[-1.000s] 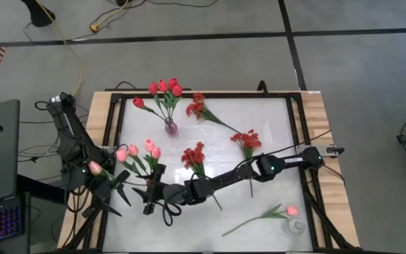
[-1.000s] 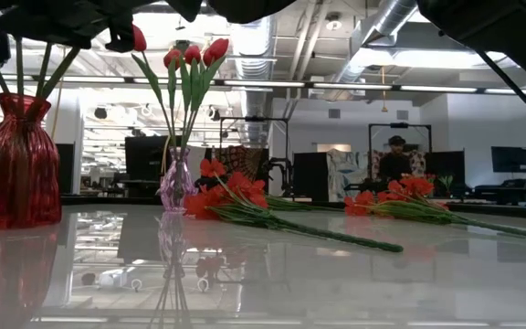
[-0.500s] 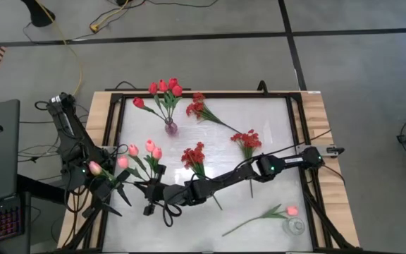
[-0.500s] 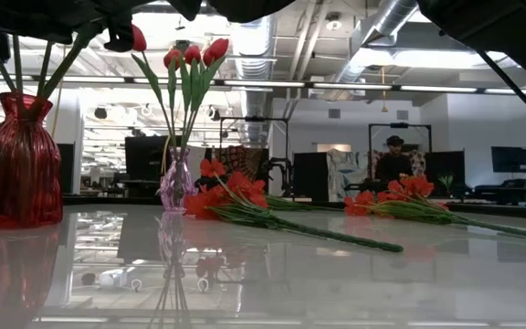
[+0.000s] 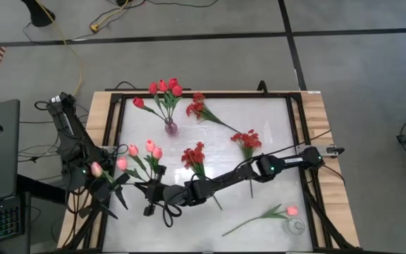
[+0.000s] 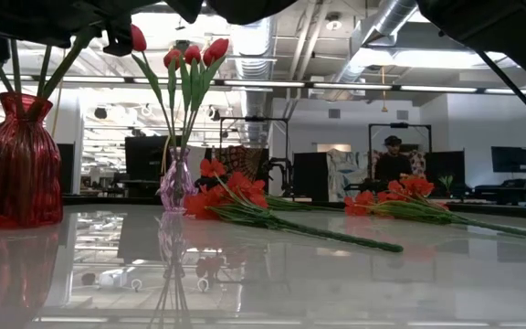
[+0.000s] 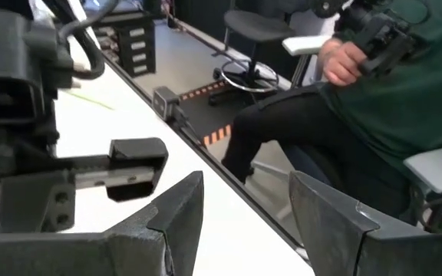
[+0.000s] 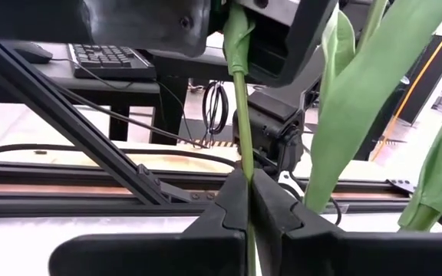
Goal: Sort flowers into vase by color
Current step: Adjust the pink tulips in the red vase
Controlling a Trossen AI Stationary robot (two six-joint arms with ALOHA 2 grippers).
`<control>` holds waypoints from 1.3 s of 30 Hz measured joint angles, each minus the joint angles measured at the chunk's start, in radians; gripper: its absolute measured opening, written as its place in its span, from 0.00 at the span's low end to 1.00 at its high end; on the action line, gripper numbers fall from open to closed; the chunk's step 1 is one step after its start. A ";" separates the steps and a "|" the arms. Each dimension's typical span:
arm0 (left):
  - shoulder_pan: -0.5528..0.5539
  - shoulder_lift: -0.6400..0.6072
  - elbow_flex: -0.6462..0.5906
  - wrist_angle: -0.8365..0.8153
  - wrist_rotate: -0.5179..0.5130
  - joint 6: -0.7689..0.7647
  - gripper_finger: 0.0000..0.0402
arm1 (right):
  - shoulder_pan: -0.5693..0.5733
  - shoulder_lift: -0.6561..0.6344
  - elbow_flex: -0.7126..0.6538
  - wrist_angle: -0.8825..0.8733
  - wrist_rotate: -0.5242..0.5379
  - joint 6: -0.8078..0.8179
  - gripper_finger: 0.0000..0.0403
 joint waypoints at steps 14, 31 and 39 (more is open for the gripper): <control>0.000 0.000 0.001 0.062 0.020 0.058 0.45 | -0.005 0.001 0.000 0.022 0.001 0.016 0.07; 0.000 0.001 -0.001 0.096 -0.034 0.199 0.45 | -0.005 -0.003 0.002 0.018 -0.001 0.019 0.07; 0.000 0.001 -0.001 0.152 0.003 0.250 0.45 | -0.005 -0.004 0.002 0.019 -0.024 0.018 0.07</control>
